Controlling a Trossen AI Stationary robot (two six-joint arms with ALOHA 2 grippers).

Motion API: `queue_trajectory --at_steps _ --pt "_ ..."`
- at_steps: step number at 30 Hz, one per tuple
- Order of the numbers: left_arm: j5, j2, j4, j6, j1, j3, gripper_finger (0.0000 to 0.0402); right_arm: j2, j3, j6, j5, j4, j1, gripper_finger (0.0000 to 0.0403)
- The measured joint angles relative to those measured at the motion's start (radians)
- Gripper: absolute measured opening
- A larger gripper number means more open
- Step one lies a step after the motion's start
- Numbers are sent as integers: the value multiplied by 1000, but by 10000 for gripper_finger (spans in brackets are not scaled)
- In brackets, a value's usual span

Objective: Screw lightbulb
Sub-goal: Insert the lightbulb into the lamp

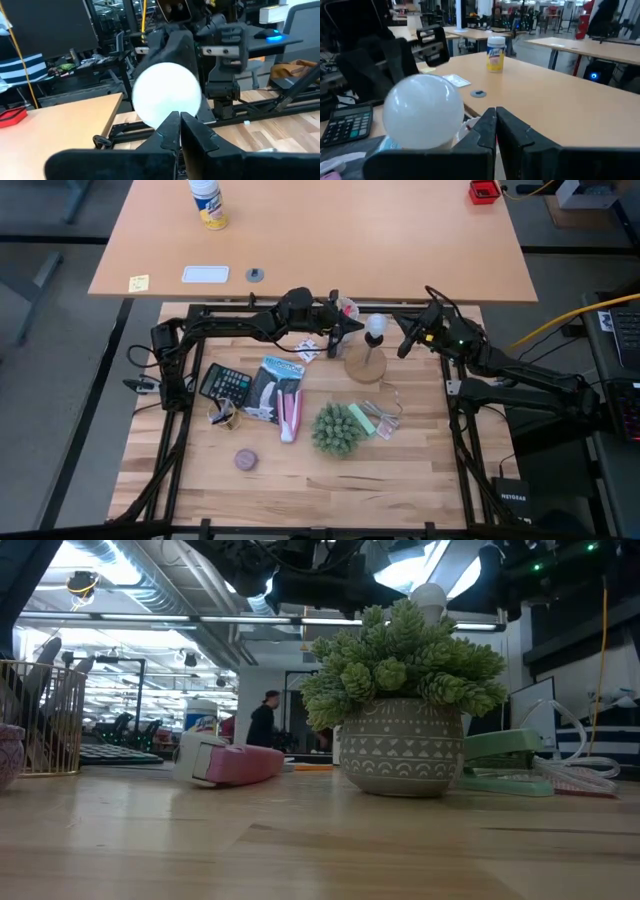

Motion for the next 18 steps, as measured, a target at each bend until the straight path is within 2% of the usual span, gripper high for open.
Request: queue_trajectory --at_steps 10,18 --pt "0 0 15 75 -37 0 5 2 0 -4 -104 8 0 17" --pt "0 0 24 78 -37 0 5 2 0 -1 -157 10 0 17"
